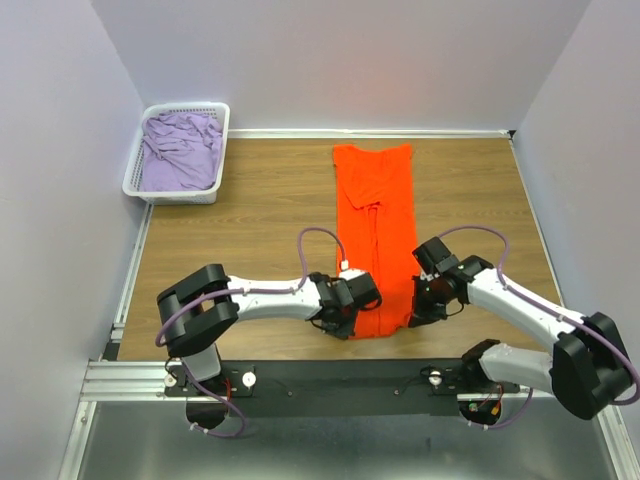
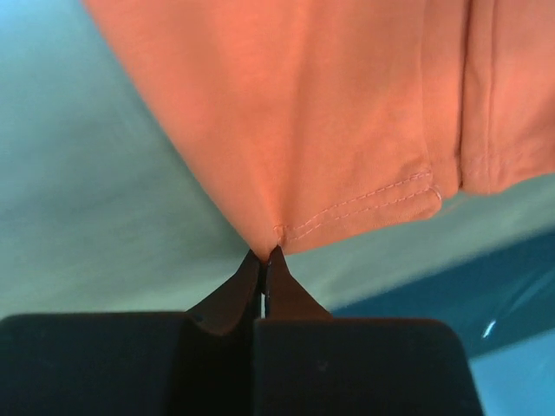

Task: Fold and stack the t-shirts
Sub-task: Fold the tshirt

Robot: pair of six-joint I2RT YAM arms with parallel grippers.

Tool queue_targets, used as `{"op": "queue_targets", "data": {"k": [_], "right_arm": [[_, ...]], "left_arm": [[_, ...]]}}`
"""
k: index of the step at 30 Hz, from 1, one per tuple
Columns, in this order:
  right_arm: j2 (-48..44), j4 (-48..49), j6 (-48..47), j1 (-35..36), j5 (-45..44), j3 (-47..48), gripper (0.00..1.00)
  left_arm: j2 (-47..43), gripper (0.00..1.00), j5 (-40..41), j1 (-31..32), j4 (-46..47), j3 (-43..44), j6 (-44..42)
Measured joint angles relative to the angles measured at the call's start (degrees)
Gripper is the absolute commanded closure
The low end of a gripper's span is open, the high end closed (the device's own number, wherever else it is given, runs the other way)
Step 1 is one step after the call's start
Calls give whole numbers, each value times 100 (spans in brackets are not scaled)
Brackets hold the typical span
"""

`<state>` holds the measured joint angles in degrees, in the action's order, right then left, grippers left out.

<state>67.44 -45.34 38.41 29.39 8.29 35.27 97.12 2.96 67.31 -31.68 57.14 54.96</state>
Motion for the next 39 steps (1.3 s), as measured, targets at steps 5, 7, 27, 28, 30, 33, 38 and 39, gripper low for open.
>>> {"op": "queue_targets", "data": {"k": [5,7,27,28,30,33,38,39], "right_arm": [[-343,-474,179,245,199,118,99],[-313,-658,205,249,155,332,99],[1963,-389,-599,-291,-1408,3362,99],[2004,-358,-632,-323,-1425,3388,99],[2111,-260,-717,-411,-1456,3456,100],[2243,-85,-811,-485,-1488,3526,99],[2468,79,-951,-562,-1537,3724,100],[2542,103,-990,-577,-1547,3794,100]], "left_arm": [[-214,100,-393,566,-612,-142,76],[-282,100,-433,505,-789,-114,44],[-205,100,258,-2216,-664,1744,-1902],[-111,100,291,-2280,-636,1742,-1993],[-2,100,369,-2354,-535,1740,-2111],[94,100,444,-2420,-350,1740,-2267],[415,100,603,-2507,-122,1952,-2562],[487,100,634,-2524,-76,2022,-2625]]}}
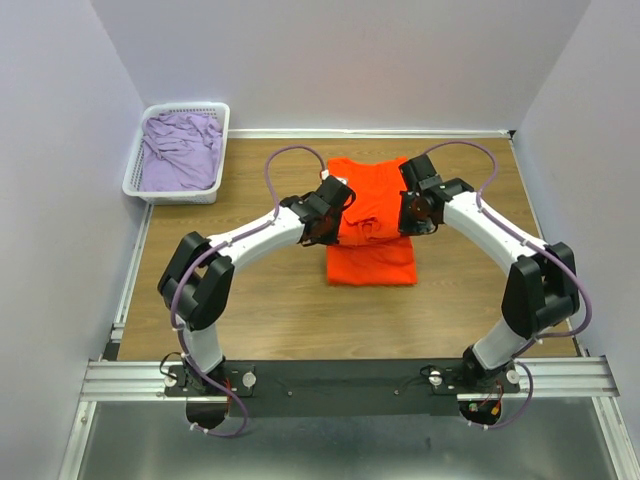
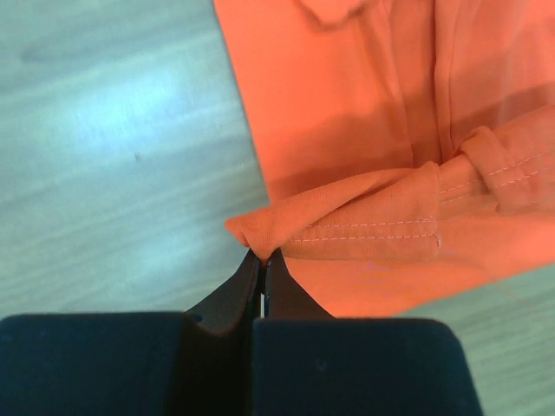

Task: Fold and stack the t-shirts
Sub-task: Fold the tshirt

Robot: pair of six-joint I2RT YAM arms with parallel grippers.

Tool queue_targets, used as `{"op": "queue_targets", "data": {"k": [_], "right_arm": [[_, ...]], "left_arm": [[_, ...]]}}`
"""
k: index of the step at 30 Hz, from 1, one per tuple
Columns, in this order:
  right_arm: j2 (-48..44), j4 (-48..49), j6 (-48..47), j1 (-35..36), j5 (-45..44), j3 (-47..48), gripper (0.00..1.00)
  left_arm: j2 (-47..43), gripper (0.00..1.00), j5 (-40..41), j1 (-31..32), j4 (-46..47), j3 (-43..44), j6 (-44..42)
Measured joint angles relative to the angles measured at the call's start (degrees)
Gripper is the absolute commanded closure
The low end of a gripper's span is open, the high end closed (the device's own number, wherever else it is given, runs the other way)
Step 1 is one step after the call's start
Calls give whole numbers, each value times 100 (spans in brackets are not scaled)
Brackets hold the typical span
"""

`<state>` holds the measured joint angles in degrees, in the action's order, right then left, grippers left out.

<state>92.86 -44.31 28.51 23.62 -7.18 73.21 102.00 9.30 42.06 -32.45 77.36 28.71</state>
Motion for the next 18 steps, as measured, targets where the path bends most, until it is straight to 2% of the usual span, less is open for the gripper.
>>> {"op": "queue_targets", "data": {"k": [18], "right_arm": [[573,549,-269,-332,-208,389,99]], "left_arm": [[793,100,271,-275,634,682,-501]]}}
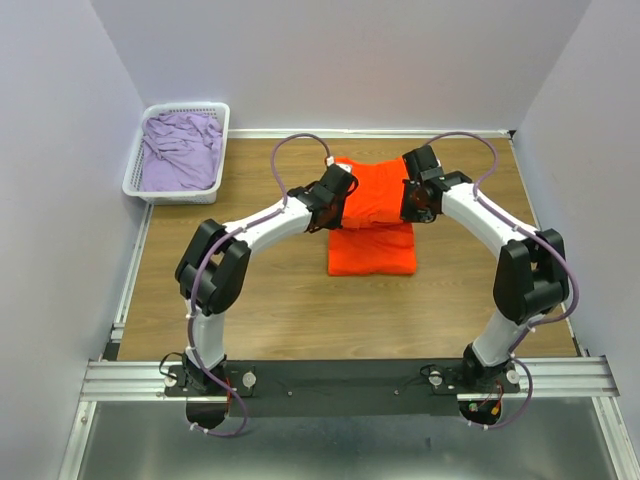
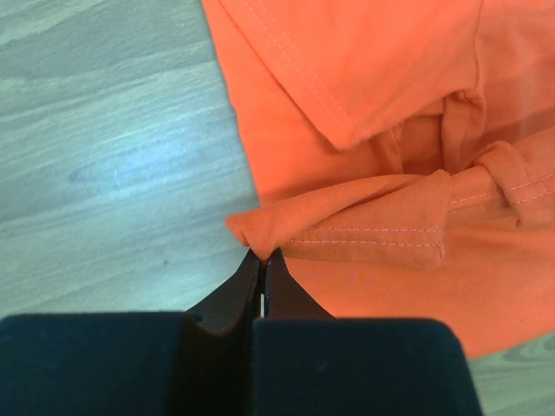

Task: Fold and stack the t-shirts
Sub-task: Fold the tshirt

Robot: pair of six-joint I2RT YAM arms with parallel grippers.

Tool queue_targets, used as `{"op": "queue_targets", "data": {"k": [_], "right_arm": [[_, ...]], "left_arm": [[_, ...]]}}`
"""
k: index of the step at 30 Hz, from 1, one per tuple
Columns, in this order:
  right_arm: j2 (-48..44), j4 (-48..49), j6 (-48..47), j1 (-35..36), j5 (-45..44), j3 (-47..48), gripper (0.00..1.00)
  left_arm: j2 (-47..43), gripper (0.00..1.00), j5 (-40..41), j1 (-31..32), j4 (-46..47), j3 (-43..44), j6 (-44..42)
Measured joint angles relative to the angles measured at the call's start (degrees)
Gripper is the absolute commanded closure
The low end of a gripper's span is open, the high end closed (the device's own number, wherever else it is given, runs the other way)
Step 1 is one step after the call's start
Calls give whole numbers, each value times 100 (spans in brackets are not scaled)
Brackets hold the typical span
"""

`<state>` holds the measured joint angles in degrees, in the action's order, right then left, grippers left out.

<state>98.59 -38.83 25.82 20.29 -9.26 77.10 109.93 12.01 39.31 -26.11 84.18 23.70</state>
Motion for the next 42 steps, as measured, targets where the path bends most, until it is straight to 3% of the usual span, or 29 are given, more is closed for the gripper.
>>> {"op": "queue_targets", "data": {"k": [9,11,14,15,16,21,26,29,33,36,42], "right_arm": [[341,516,-42,-28,-83,-74,99],[391,634,-44,-28,-111,-101,97],[474,791,-55,-28,-175,-129,84],[496,831,-68,-28,-190,-138,80],[509,852,-83,-28,-208,-149,73],[501,938,-120,-55,-299,-199,73],[214,988,-94,-66,-319,-492,69],[-120,1102,-142,-68,-44,-717,70],[-435,1469,-179,-70,527,-962,79],[-420,1740,-170,-70,951,-1056,81],[4,2127,-144,-76,1427,-1069,82]], "left_arm": [[511,100,157,-70,380,44,-118],[577,96,175,-81,433,44,-125],[643,68,227,-94,494,44,-157],[645,53,258,-94,509,44,-151],[643,49,326,-96,535,44,-214],[586,37,562,-111,590,-4,-181],[-55,37,680,-76,603,-402,-85],[-586,43,686,46,678,-743,39],[-1209,58,575,472,964,-1296,251],[-1217,65,354,737,1172,-1545,372],[-675,68,-15,1001,1427,-1722,511]]}}
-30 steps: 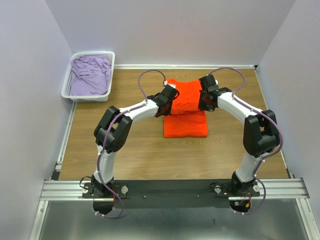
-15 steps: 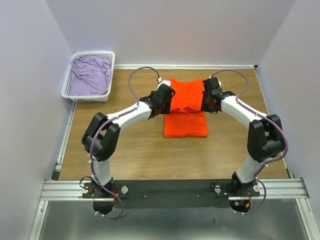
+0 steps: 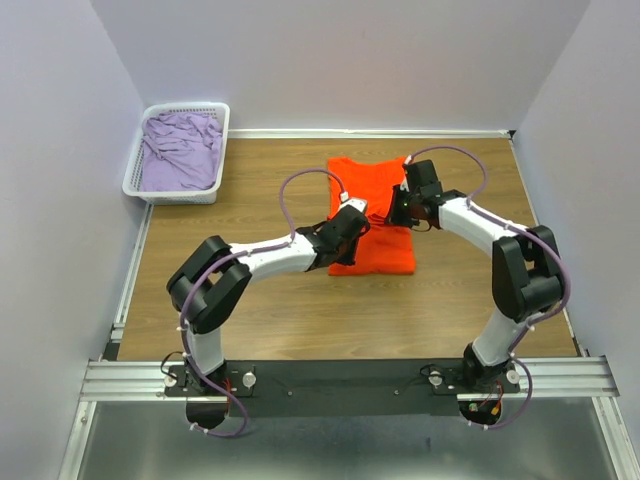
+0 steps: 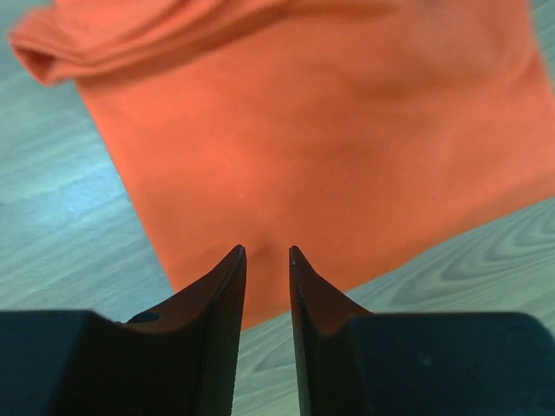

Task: Fold and stack the t-shirts
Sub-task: Fold the tshirt

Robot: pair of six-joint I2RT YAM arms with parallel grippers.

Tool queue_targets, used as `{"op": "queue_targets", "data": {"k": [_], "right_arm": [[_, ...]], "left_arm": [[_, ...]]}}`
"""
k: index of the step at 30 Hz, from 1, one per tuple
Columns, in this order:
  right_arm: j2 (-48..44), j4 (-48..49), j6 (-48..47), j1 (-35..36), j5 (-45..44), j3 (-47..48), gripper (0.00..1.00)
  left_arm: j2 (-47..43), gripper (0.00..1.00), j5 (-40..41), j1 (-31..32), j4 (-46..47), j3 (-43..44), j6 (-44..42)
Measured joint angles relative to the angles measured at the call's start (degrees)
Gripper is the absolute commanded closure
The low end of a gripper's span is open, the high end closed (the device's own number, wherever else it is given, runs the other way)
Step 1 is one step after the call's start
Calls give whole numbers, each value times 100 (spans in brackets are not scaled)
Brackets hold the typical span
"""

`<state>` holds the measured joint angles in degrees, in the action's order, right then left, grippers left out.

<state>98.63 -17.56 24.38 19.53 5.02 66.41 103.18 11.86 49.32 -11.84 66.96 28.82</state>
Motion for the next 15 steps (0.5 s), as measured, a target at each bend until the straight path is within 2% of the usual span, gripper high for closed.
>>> {"op": "queue_targets", "data": {"k": [7,15], "right_arm": [[686,42,-55,-44,149,79,82],[1547,85,-87,-651,188,1099,82]], "left_arm": [[166,70,-127,-15,63,-422,101],[39,71,-140,-13,365,-680,136]]}}
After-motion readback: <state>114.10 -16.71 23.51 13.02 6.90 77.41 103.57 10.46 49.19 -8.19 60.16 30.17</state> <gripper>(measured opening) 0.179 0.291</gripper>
